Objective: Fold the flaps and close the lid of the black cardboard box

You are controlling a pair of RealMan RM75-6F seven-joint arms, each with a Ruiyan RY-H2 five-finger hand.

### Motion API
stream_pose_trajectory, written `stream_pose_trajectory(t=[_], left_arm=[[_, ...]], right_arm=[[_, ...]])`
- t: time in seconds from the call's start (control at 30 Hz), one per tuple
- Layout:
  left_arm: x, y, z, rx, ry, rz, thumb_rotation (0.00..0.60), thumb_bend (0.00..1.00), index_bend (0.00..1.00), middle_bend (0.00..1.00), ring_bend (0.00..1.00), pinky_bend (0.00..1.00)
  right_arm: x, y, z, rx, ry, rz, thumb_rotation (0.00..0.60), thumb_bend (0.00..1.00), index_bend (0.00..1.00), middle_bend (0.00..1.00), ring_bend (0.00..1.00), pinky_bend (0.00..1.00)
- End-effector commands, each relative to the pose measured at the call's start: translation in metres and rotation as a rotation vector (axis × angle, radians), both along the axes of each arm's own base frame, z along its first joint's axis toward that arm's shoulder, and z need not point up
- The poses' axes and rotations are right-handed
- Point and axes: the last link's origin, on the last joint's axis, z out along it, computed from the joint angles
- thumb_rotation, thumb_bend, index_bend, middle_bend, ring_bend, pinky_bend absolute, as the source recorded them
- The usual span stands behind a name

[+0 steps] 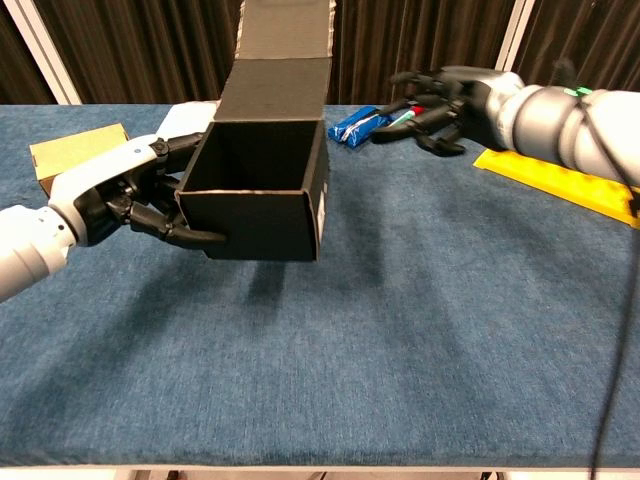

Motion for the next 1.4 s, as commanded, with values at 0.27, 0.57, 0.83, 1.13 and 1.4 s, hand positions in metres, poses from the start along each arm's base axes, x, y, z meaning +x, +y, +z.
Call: stream_pose_trajectory(t=[0.27,0.57,0.83,1.13,1.4], left_arm=[[0.013,-0.003,-0.012,-0.016,0.083,-0.064,0.6,0.0,0.52,0.5,0.76,1.0],[-0.001,0.02,-0.02,0.015,0.145,0.065,0.6,0.0,0.51,0.48,0.77,1.0],[-0.006,0.022,-0.024,-0.001,0.188,0.123,0.585,0.0,0.19,0.27,0.76,1.0],[-0.019,0.01,-0.013,0.027,0.279,0.098,0.424,0.0,0.02,0.1,0.73,1.0],[-0.035,-0.003,0.004,0.039,0.387,0.077,0.401,0.0,0.0,0.06,0.71,1.0]], right_arm=[[0.09,-0.012,-0.026,0.062,-0.121,0.1,0.6,0.07,0.05,0.22,0.77,1.0],[0.105,0.035,-0.026,0.223,0.037,0.336,0.6,0.01,0.05,0.28,0.78,1.0],[0.11,0.035,-0.018,0.127,0.245,0.41,0.6,0.0,0.11,0.29,0.79,1.0],[0.112,0.032,-0.011,0.084,0.313,0.41,0.6,0.0,0.12,0.29,0.79,1.0],[0.111,0.039,-0.011,0.079,0.324,0.428,0.6,0.0,0.12,0.29,0.79,1.0]])
